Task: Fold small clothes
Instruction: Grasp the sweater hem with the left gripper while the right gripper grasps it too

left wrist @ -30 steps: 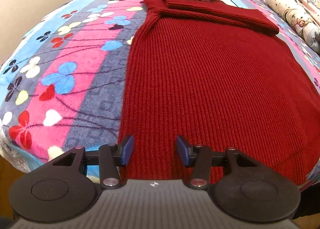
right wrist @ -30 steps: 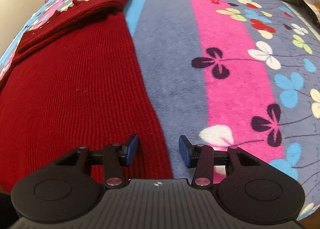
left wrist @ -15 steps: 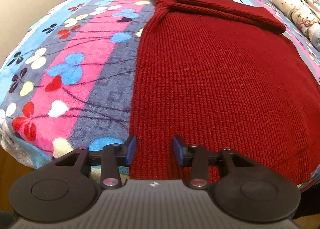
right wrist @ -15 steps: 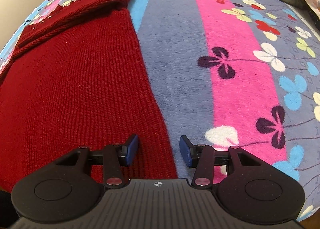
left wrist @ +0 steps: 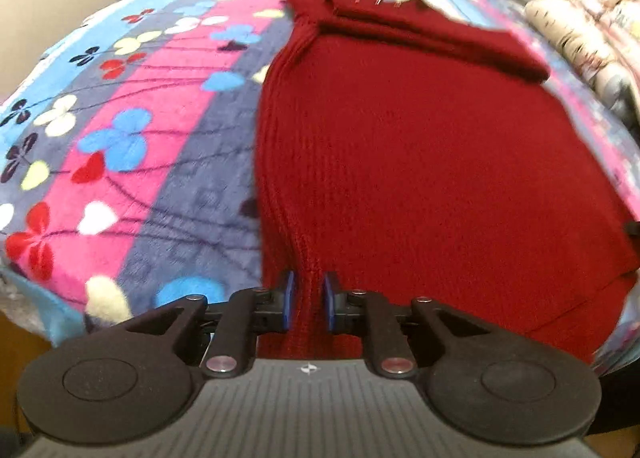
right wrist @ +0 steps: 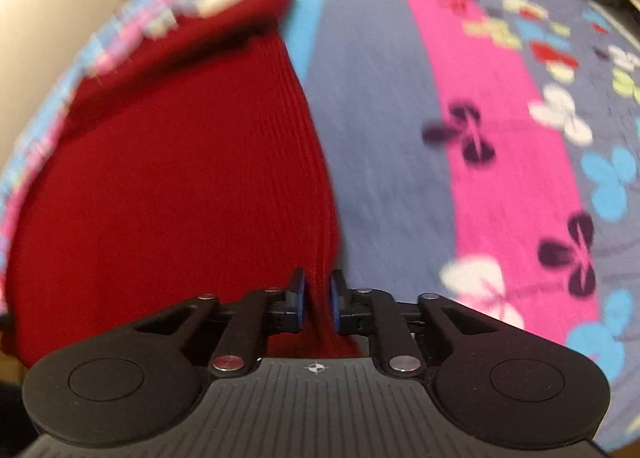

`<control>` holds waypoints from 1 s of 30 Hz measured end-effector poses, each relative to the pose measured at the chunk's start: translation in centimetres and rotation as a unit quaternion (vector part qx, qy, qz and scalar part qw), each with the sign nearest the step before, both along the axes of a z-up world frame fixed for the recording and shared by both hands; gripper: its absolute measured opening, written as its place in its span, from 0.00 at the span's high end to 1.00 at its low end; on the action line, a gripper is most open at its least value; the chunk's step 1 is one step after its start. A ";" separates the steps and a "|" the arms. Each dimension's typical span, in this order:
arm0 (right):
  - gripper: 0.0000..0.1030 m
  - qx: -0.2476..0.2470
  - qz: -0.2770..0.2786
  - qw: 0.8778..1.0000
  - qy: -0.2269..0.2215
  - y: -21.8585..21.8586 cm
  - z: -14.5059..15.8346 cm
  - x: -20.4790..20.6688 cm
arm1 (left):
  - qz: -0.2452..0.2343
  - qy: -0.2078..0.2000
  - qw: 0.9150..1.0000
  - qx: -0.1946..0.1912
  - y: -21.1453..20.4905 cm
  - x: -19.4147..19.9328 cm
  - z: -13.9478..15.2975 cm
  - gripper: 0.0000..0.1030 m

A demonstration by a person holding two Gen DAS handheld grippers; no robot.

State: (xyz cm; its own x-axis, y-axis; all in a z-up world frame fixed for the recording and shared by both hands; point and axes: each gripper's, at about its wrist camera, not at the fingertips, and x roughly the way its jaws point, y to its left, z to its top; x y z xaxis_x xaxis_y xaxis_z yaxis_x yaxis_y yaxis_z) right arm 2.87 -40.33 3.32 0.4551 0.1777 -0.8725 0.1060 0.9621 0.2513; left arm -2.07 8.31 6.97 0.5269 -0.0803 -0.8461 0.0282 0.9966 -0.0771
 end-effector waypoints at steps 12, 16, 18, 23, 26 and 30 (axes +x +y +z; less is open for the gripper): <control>0.88 0.009 0.017 0.997 -0.077 0.5 2.1 -0.9 | 0.006 -0.035 0.999 -0.021 0.7 -0.4 0.9 0.86; 0.75 -0.006 0.017 1.000 -0.008 0.6 0.0 -0.2 | -0.012 0.004 1.000 0.004 -0.2 0.0 -0.3 0.74; 0.70 -0.026 0.040 0.999 0.000 1.5 -0.4 -0.4 | -0.011 0.003 1.000 0.000 -0.2 0.0 -0.3 0.74; 0.88 -0.027 0.045 0.999 -0.015 1.4 0.2 -0.6 | -0.001 -0.028 1.000 -0.002 0.4 -0.6 0.5 0.92; 0.88 -0.009 0.038 0.998 -0.039 0.9 1.0 -0.9 | -0.002 -0.050 0.999 -0.001 0.4 -1.1 1.2 0.93; 0.87 -0.004 0.039 0.998 -0.051 1.2 1.4 -1.1 | -0.009 -0.031 0.999 -0.008 0.0 -0.8 1.1 0.85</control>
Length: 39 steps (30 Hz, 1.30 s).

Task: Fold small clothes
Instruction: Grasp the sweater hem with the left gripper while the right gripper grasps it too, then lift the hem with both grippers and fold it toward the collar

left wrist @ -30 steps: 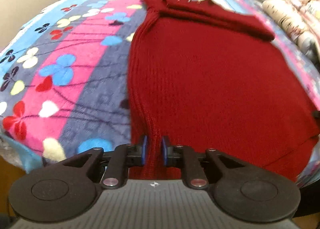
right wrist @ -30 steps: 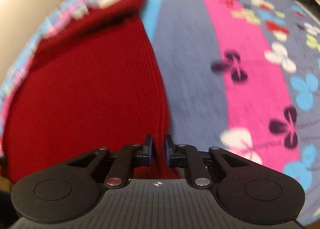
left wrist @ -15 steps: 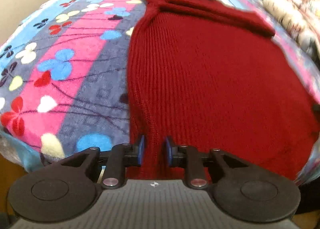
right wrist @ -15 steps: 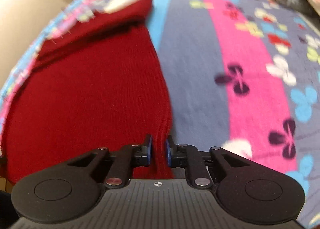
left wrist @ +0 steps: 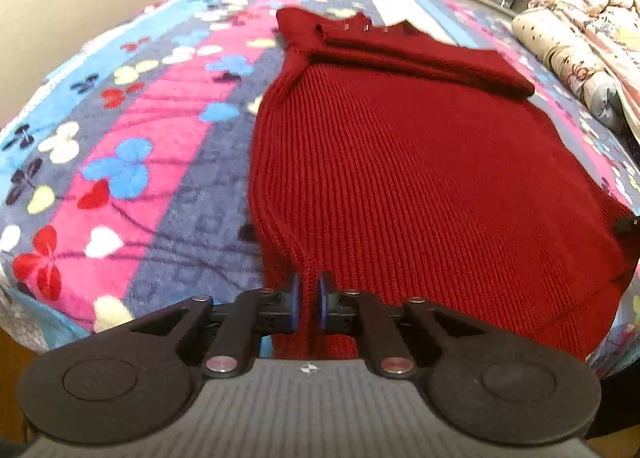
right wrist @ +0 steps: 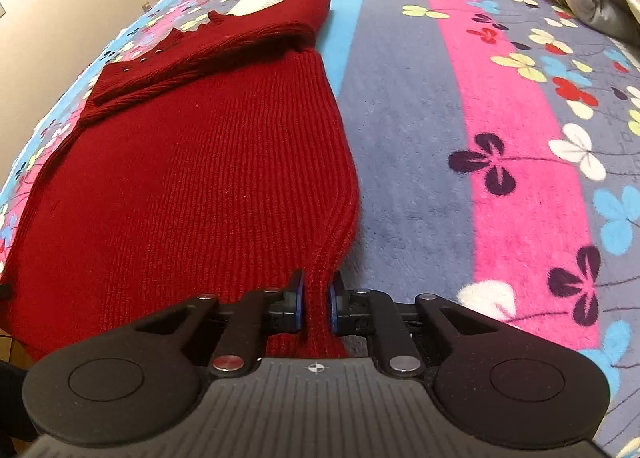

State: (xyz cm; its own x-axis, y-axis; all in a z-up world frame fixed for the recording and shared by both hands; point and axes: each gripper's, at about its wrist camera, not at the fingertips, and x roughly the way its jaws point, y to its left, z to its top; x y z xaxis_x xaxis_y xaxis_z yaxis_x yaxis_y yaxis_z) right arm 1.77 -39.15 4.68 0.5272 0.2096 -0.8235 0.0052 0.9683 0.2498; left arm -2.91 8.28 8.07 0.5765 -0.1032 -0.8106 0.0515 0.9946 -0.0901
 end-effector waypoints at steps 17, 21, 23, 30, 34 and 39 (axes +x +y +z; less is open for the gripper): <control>0.89 0.009 -0.012 0.997 -0.076 -0.8 3.7 -1.0 | -0.028 -0.089 0.995 0.024 -0.9 -2.5 5.4 0.94; 0.91 0.042 -0.008 0.990 -0.138 -1.9 7.9 -2.9 | -0.063 -0.137 0.988 0.029 -1.0 -5.0 9.7 0.95; 0.92 0.054 -0.016 0.987 -0.154 -2.5 9.3 -4.0 | -0.066 -0.152 0.986 0.017 -0.5 -6.0 11.7 0.95; 0.94 0.119 -0.058 0.974 -0.186 -5.9 13.6 -11.2 | -0.099 -0.212 0.971 -0.051 2.2 -12.7 19.8 1.00; 0.94 0.129 -0.073 0.967 -0.205 -7.5 14.9 -14.5 | -0.079 -0.255 0.959 -0.091 5.2 -14.4 22.6 1.00; 0.94 0.113 -0.098 0.979 -0.142 -7.7 10.8 -9.6 | -0.035 -0.161 0.980 -0.110 5.9 -7.7 17.5 1.00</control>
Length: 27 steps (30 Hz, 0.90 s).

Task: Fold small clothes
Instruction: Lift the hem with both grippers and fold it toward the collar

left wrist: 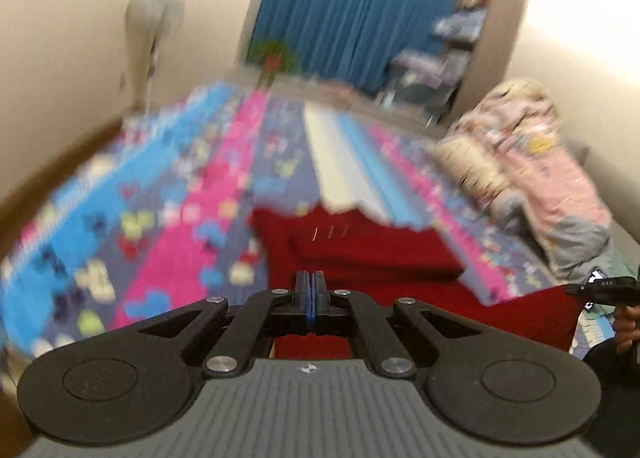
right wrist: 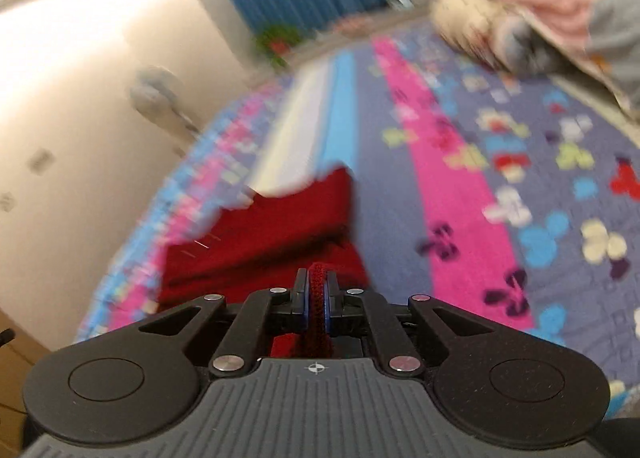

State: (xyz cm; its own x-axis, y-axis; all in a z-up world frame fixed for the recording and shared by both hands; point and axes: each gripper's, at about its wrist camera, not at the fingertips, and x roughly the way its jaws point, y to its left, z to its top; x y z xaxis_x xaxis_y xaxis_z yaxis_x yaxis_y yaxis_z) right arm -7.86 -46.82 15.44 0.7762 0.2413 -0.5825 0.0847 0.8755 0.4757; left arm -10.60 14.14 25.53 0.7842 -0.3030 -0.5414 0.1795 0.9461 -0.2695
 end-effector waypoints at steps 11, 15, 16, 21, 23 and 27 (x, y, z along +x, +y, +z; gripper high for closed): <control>0.94 0.017 -0.015 1.000 -0.001 -0.6 -2.4 0.2 | -0.017 0.241 0.967 0.077 -7.9 5.5 -16.2 0.62; 0.94 0.015 -0.015 1.000 -0.003 -0.8 -2.5 -0.2 | -0.008 0.258 0.962 0.086 -7.7 5.9 -17.8 0.43; 0.94 0.017 -0.016 1.000 -0.003 -0.9 -2.5 -0.2 | 0.000 0.269 0.959 0.090 -7.5 6.1 -18.4 0.43; 0.94 0.019 -0.018 1.000 -0.002 -0.9 -2.5 -0.3 | 0.002 0.276 0.954 0.117 -7.9 5.9 -19.6 0.43; 0.94 0.018 -0.018 1.000 -0.001 -1.0 -2.6 -0.3 | -0.001 0.278 0.953 0.122 -8.1 6.0 -20.0 0.45; 0.94 0.018 -0.018 1.000 0.003 -0.9 -2.7 -0.3 | -0.015 0.277 0.953 0.122 -8.4 5.9 -20.2 0.64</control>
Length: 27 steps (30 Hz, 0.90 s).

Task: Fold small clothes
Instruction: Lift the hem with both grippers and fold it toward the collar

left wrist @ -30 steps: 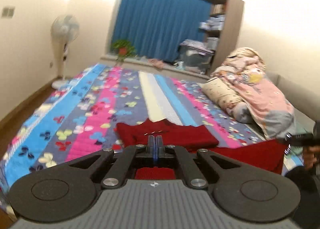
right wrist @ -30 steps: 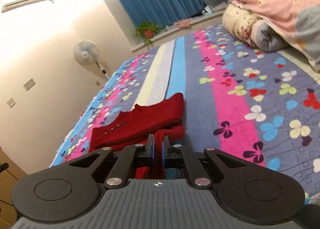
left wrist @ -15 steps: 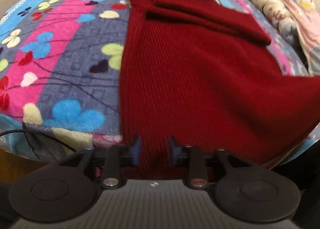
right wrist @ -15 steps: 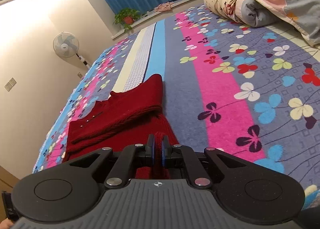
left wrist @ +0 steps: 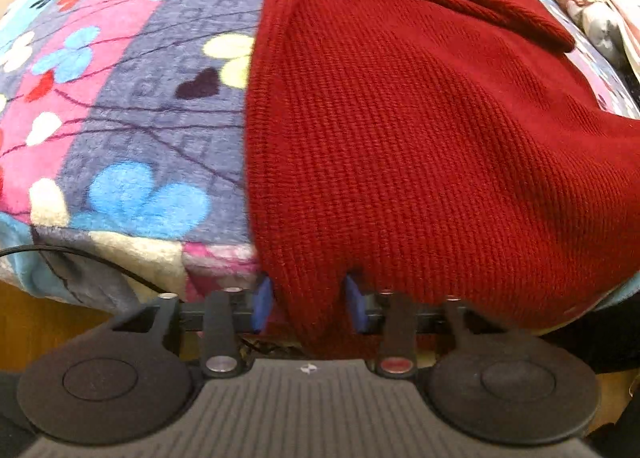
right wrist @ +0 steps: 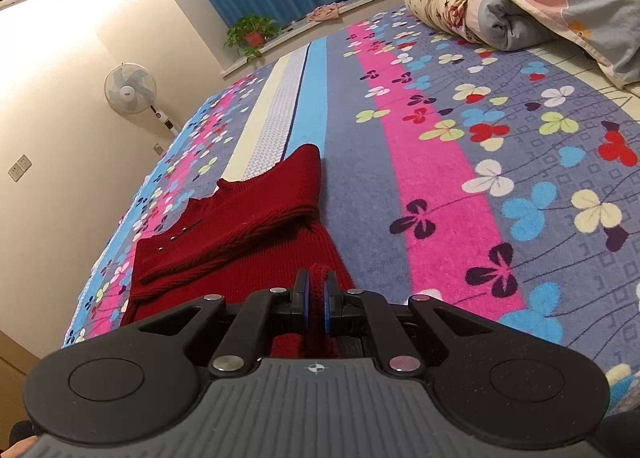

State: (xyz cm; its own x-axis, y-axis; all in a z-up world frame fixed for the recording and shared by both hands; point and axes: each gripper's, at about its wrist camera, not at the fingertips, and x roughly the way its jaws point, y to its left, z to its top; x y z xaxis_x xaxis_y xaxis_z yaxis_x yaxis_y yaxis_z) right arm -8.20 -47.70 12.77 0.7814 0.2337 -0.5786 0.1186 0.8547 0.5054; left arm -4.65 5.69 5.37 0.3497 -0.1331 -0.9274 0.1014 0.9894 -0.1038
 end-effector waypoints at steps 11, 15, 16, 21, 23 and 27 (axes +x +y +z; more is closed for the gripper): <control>0.94 -0.014 0.003 1.000 0.012 0.2 0.2 -0.3 | -0.056 -0.052 0.997 0.001 -0.6 -2.2 4.5 0.94; 0.94 -0.027 0.016 0.999 0.042 0.4 0.9 0.0 | -0.092 -0.083 0.992 -0.026 0.0 -2.0 8.5 0.95; 0.94 -0.033 0.024 0.998 0.046 0.4 1.2 0.3 | -0.100 -0.091 0.990 -0.038 0.3 -1.4 9.8 0.95; 0.94 -0.038 0.054 0.997 0.045 -0.6 2.9 6.7 | -0.070 -0.119 0.979 -0.151 3.6 7.4 13.2 0.95; 0.93 -0.012 0.043 0.998 0.033 -1.4 3.0 11.6 | 0.039 -0.131 0.970 -0.203 7.1 13.1 12.0 0.93; 0.91 -0.015 -0.032 0.999 0.016 -2.6 1.2 18.7 | 0.170 -0.165 0.943 -0.234 10.9 16.5 9.2 0.92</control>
State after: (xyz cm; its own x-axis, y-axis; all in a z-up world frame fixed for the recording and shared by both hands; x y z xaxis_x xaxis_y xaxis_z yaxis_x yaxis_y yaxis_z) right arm 10.53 -50.34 13.98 0.7757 0.1659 -0.6089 0.1889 0.8595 0.4749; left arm 11.89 16.58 14.54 0.7044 -0.3295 -0.6288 -0.1098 0.8246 -0.5550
